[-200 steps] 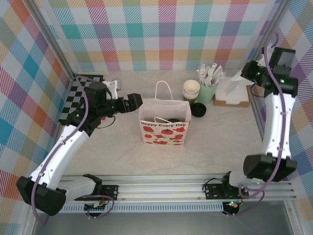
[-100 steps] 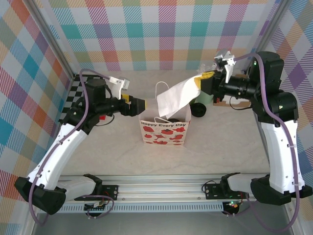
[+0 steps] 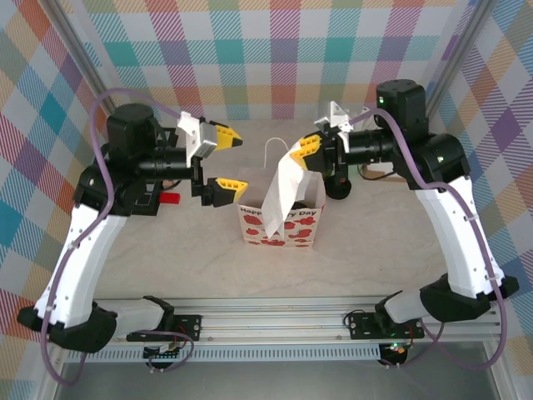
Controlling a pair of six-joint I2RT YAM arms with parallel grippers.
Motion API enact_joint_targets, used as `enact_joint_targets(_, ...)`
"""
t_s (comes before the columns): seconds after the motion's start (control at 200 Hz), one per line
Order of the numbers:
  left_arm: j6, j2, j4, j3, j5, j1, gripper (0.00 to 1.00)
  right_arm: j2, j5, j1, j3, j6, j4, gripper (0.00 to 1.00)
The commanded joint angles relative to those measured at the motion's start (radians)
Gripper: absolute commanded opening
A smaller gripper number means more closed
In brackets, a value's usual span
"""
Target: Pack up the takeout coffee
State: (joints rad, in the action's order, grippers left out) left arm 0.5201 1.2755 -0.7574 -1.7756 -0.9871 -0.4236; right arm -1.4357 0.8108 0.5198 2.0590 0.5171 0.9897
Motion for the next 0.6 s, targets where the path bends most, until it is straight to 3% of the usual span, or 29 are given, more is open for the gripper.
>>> enact_joint_targets(0.0,0.165,0.105,-0.141,-0.069,-0.179,-0.01,1.0,-0.047,0.061,0.038,0.082,0.1,0.018,0.0)
enact_joint_targets(0.265,0.15,0.199,-0.072,-0.134,-0.177,-0.067,0.96,-0.187,0.02,0.11,0.242,0.121,0.02,0.0)
enact_joint_targets(0.325,0.128,0.207,-0.055,-0.134,-0.139,-0.072,0.81,-0.204,0.018,0.112,0.261,0.123,0.022,0.0)
enact_joint_targets(0.395,0.067,0.213,-0.008,-0.13,-0.06,-0.072,0.42,-0.214,0.011,0.112,0.279,0.121,0.025,0.0)
enact_joint_targets(0.495,0.033,0.21,0.024,-0.122,0.063,-0.072,0.01,-0.209,-0.051,0.112,0.281,0.093,0.011,0.0)
enact_joint_targets(0.56,-0.002,0.195,0.071,-0.098,0.143,-0.07,0.0,-0.2,-0.125,0.112,0.273,0.057,-0.001,0.0)
enact_joint_targets(0.595,-0.018,0.185,0.1,-0.075,0.174,-0.071,0.0,-0.193,-0.17,0.112,0.265,0.034,-0.008,0.07)
